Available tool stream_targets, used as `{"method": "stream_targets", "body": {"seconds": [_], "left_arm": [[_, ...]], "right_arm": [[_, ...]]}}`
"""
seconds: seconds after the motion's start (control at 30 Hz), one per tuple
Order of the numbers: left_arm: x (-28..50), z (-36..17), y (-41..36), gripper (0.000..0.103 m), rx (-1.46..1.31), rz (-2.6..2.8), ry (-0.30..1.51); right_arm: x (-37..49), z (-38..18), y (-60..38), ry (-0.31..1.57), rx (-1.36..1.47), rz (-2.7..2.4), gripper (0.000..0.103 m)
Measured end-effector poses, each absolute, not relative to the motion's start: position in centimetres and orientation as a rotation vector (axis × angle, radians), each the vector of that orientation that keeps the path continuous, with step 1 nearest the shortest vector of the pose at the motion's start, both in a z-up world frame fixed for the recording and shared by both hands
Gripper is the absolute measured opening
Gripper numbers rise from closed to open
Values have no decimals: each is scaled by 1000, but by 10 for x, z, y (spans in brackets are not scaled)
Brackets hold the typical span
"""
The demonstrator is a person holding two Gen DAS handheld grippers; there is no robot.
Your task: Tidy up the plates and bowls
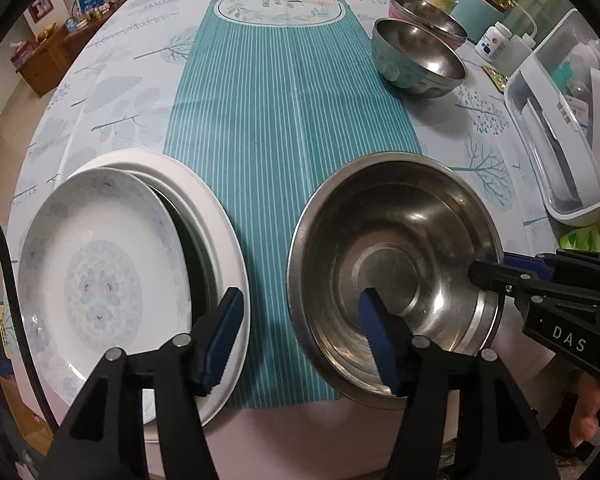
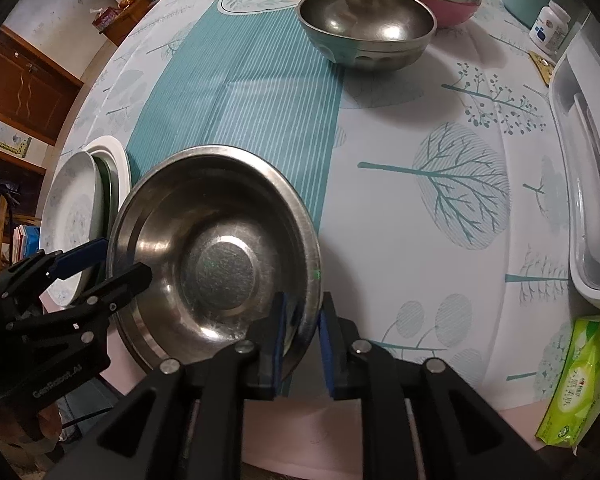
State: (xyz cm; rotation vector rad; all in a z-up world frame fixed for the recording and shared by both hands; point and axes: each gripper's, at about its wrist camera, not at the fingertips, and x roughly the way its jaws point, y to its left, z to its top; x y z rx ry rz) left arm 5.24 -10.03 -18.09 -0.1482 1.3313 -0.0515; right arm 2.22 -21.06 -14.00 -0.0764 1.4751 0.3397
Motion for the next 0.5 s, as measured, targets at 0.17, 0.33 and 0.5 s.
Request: {"method": "stream_targets", "body": {"seconds": [0.17,0.33,0.5], "left_arm": [[49,-177,-95,70,-173,-46,1316],[48,-170,-94,77,-179,-33,1296],[44,-159,-95,77,-186,-26,1277]], "right_arm": [[20,-137,-209,1464,-73,349,23],[16,-132,-208,1451,-69,358,27],[11,-125,-213,1433,-61,373,29]]}}
